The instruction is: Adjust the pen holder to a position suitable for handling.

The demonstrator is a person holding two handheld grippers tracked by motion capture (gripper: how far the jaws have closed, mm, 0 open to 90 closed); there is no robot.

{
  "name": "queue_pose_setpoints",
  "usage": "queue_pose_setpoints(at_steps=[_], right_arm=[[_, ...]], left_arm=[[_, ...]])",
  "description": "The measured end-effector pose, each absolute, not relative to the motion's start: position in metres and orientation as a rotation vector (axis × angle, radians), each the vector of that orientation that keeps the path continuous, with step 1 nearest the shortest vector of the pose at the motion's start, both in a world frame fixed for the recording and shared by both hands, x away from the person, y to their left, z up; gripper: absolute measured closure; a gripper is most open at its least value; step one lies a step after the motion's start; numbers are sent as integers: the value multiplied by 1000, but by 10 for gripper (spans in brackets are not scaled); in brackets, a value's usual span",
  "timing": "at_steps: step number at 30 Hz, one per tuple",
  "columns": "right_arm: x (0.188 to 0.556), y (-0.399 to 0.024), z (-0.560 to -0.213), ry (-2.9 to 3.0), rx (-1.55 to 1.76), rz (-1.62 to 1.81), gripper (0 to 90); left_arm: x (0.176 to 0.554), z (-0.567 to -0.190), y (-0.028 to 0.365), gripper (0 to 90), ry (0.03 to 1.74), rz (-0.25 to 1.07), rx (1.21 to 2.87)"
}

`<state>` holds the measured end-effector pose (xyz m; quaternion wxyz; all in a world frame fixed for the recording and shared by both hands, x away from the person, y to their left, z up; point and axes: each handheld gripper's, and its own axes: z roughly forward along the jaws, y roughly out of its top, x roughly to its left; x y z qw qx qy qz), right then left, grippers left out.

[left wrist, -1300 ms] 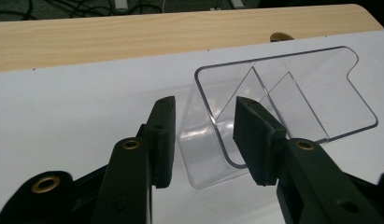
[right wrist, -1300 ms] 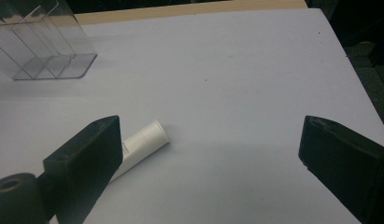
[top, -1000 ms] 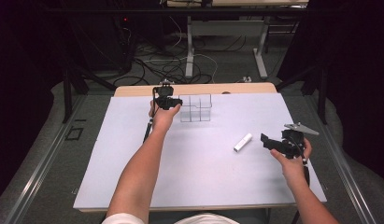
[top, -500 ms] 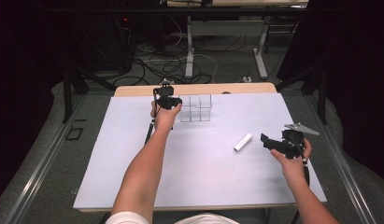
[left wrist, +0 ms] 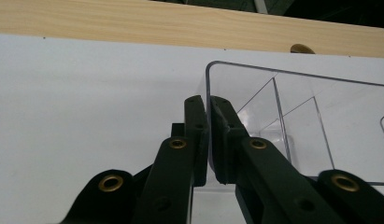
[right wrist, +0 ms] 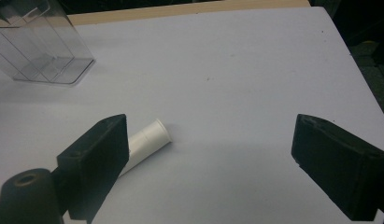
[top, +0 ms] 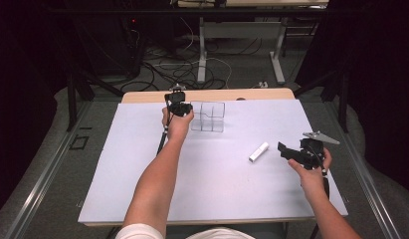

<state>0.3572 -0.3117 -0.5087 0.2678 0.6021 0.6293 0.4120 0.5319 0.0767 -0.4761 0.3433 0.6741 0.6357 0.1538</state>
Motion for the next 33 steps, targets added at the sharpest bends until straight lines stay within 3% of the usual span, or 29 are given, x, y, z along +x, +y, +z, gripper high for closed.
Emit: queue_pose_setpoints(at_steps=[11,33], right_arm=[[358,-311,-510,1694,1627,1109,107],[358,-304,-509,1716,1611,1123,118]], left_arm=[[525,-473,86,887,1679,399,1757],[467,-471,111,886,1693,347,1765]])
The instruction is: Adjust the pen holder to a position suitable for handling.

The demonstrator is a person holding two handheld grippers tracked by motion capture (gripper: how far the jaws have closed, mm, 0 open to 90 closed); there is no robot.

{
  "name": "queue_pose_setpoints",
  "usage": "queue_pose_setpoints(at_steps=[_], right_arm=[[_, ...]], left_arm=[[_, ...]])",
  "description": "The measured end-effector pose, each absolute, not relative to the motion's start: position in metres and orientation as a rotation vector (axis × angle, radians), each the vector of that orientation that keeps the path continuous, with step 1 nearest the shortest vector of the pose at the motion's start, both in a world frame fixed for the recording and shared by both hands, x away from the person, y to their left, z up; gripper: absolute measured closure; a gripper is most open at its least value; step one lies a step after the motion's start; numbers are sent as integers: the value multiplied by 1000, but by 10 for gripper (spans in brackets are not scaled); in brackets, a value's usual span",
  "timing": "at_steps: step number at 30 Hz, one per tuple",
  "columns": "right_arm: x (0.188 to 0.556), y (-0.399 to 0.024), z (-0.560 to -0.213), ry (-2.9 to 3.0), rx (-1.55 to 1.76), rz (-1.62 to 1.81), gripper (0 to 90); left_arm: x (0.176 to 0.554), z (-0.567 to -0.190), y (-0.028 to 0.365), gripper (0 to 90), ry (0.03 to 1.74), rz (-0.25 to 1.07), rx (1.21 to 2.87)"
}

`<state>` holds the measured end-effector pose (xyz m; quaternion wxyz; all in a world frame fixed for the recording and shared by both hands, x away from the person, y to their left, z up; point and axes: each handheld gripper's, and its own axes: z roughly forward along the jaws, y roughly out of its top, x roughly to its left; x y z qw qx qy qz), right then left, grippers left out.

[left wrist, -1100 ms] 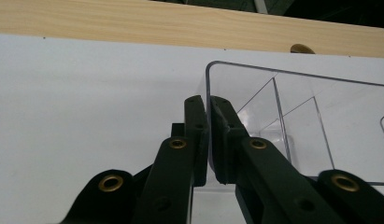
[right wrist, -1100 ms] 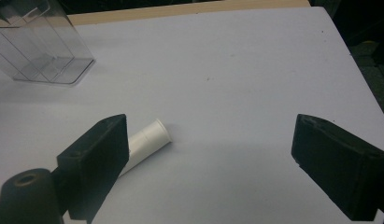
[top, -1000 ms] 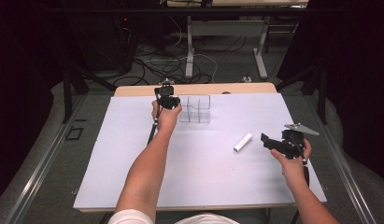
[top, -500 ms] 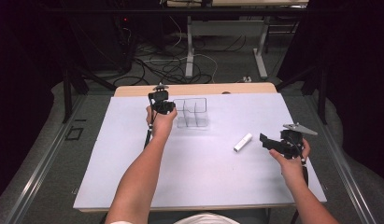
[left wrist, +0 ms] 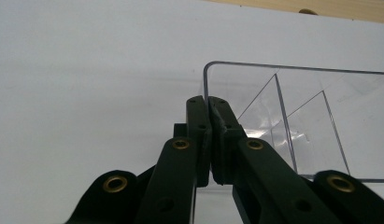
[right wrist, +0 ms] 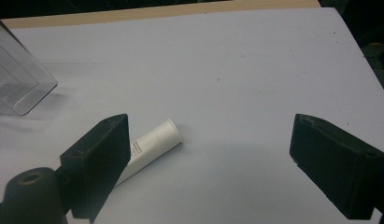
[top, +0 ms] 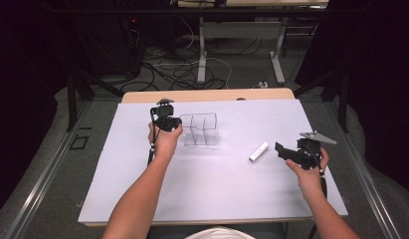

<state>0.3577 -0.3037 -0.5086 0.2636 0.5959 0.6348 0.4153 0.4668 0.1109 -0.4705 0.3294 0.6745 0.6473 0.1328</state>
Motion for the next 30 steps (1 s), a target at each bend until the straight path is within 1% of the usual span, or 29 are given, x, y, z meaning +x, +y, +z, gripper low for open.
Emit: queue_pose_setpoints(at_steps=[16,19,23,25,30], right_arm=[[358,-301,-509,1693,1609,1137,121],[357,-302,-507,1718,1624,1122,121],[358,-302,-509,1713,1618,1127,121],[358,-301,-509,1713,1623,1129,121],[358,-301,-509,1713,1626,1127,121]], left_arm=[[441,-468,104,880,1669,306,1813],[438,-468,102,870,1662,283,1814],[436,-469,100,863,1644,299,1827],[436,-470,103,859,1645,269,1814],[436,-470,105,853,1643,247,1805]])
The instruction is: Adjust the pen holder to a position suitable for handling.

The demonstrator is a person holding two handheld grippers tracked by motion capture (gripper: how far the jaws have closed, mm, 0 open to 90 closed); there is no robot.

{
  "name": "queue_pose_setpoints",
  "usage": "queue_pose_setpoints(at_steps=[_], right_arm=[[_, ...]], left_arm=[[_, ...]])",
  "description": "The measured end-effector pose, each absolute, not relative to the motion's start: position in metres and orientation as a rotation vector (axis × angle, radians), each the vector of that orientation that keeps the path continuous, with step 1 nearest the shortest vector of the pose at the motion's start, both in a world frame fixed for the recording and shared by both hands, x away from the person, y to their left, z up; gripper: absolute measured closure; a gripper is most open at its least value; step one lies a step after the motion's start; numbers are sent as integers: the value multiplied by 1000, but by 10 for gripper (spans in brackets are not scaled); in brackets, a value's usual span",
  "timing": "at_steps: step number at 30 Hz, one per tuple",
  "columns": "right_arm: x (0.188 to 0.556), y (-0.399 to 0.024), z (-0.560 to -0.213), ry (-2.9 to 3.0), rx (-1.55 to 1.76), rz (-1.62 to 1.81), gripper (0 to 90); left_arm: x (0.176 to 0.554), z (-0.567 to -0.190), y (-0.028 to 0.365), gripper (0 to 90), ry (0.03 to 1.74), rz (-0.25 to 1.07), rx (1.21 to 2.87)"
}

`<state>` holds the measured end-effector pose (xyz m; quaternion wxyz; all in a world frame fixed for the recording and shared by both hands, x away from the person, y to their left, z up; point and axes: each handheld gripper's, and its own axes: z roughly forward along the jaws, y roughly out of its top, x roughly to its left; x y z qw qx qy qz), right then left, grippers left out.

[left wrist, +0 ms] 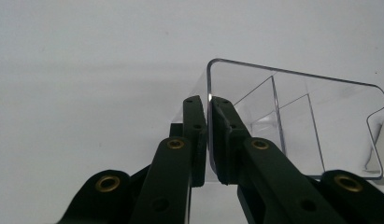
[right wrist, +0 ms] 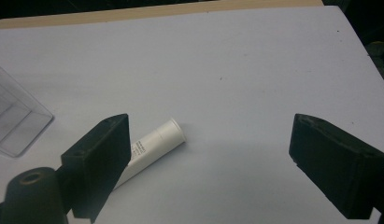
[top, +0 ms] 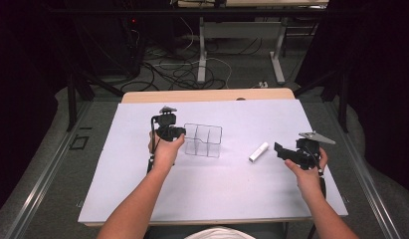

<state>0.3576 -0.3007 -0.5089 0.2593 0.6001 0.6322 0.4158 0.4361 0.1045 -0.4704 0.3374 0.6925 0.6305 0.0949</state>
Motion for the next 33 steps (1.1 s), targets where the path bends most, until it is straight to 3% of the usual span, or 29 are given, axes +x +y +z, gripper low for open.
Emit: queue_pose_setpoints(at_steps=[6,10,18,33], right_arm=[[358,-301,-509,1716,1626,1125,121],[358,-302,-510,1720,1619,1125,121],[358,-302,-510,1726,1609,1121,121],[358,-301,-510,1728,1602,1119,121]], left_arm=[[437,-472,113,770,1584,194,1771],[435,-469,117,763,1543,207,1758],[437,-471,121,899,1510,332,1805],[430,-481,114,900,1510,285,1827]])
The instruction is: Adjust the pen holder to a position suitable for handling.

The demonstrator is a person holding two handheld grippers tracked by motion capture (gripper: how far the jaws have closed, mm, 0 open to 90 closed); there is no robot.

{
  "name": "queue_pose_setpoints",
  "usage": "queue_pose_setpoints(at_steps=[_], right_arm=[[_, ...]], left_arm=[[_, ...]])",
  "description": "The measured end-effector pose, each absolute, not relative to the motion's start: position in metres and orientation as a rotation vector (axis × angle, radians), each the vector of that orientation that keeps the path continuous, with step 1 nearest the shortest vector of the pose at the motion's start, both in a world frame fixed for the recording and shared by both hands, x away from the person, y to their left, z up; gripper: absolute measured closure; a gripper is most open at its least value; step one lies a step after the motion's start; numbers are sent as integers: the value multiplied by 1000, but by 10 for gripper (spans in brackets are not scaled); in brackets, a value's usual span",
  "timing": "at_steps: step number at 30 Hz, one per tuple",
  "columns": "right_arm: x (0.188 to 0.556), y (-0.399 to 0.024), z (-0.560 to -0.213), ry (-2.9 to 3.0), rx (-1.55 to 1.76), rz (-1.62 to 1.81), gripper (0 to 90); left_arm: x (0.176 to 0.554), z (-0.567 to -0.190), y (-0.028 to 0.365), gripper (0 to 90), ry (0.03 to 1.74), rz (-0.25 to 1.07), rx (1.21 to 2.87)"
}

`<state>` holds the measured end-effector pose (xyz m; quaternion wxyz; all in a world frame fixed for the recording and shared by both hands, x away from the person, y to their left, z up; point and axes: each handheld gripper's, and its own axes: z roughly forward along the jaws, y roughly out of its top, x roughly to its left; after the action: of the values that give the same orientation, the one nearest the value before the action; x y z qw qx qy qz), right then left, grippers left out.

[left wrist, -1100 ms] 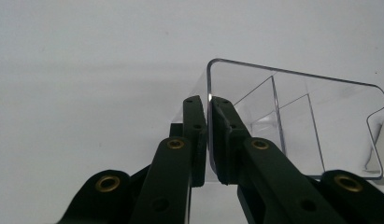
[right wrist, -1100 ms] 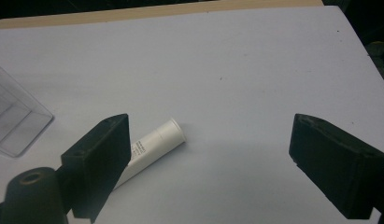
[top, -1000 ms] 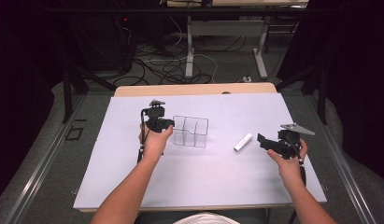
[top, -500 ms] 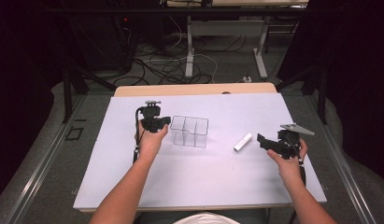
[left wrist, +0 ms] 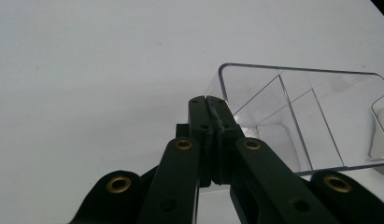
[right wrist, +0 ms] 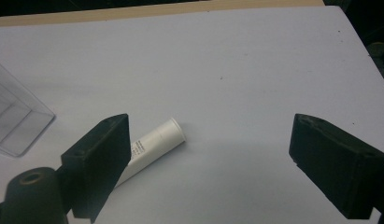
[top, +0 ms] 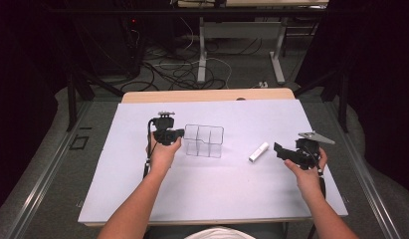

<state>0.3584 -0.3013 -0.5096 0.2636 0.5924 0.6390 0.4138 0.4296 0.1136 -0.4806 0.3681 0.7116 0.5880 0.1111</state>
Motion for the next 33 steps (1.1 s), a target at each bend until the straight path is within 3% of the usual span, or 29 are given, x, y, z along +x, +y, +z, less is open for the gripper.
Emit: queue_pose_setpoints(at_steps=[21,33], right_arm=[[358,-301,-510,1721,1620,1117,121],[358,-302,-510,1724,1622,1119,121]], left_arm=[[418,-482,97,900,1488,183,1830],[415,-480,103,867,1438,226,1829]])
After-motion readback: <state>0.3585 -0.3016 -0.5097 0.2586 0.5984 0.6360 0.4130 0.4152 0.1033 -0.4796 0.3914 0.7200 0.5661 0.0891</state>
